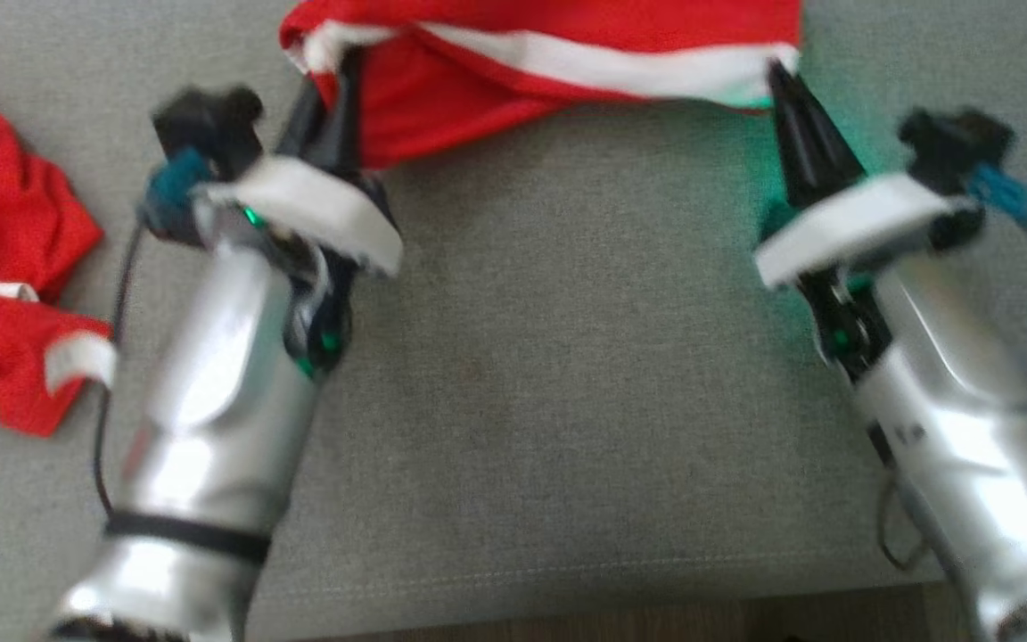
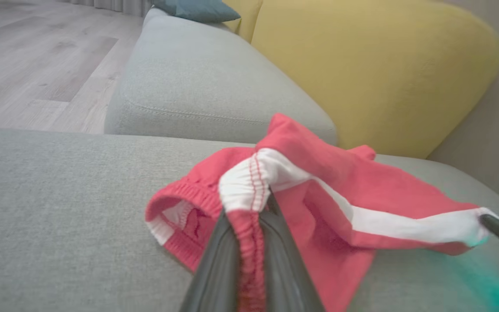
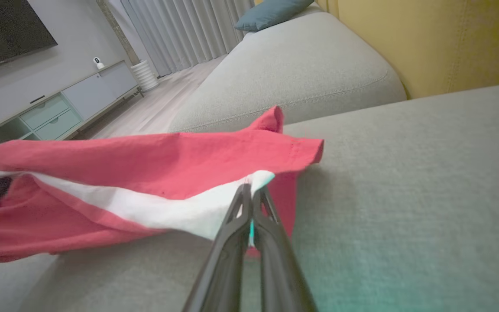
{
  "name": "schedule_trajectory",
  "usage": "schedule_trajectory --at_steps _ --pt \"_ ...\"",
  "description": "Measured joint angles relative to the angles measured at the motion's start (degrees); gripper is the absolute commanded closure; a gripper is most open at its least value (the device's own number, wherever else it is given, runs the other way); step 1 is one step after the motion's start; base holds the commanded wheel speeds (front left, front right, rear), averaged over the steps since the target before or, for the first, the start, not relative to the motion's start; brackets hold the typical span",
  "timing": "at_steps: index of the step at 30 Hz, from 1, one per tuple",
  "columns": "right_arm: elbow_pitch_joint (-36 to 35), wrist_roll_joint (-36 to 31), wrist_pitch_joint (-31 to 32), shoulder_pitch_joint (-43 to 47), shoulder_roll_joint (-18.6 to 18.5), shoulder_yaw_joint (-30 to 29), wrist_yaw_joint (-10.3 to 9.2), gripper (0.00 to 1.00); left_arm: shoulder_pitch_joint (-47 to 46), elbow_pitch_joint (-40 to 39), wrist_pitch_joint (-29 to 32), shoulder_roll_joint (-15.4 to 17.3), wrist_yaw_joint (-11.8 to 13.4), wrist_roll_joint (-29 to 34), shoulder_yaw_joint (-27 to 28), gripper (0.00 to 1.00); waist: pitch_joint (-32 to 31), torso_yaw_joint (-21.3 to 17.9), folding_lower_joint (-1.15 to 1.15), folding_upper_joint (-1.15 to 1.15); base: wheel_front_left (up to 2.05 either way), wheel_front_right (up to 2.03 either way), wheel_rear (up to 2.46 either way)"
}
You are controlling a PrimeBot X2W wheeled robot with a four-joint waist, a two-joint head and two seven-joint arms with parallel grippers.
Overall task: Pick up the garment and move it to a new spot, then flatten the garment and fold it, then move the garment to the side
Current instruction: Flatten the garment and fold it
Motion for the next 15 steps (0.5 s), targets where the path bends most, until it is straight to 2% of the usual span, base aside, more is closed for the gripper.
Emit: schedule_trajectory --at_steps 1,7,12,15 --pt "0.00 0.00 0.00 0.00 0.00 0.00 0.00 1.00 0.00 0.00 0.00 0.00 0.00 0.00 0.00 1.00 0.00 0.00 0.00 0.00 0.00 0.00 0.00" --pt "-8.77 0.44 -0.43 11.79 -4.43 -4.86 0.00 1.00 13.49 -14.33 0.00 0.16 0.08 5.34 -2.85 1.00 -2.47 1.07 0.00 0.00 0.00 0.00 0.00" --pt "-18.37 -1.34 -0.24 24.16 -5.01 -11.48 0.00 1.00 24.11 -22.76 0.00 0.38 0.09 11.28 -3.94 1.00 -4.94 1.86 0.00 0.00 0.00 0.00 0.00" --pt "-25.20 -3.52 3.07 31.67 -4.38 -15.91 0.00 1.00 28.72 -26.15 0.00 0.57 0.09 13.30 -4.60 1.00 -6.40 2.18 0.00 0.00 0.00 0.00 0.00"
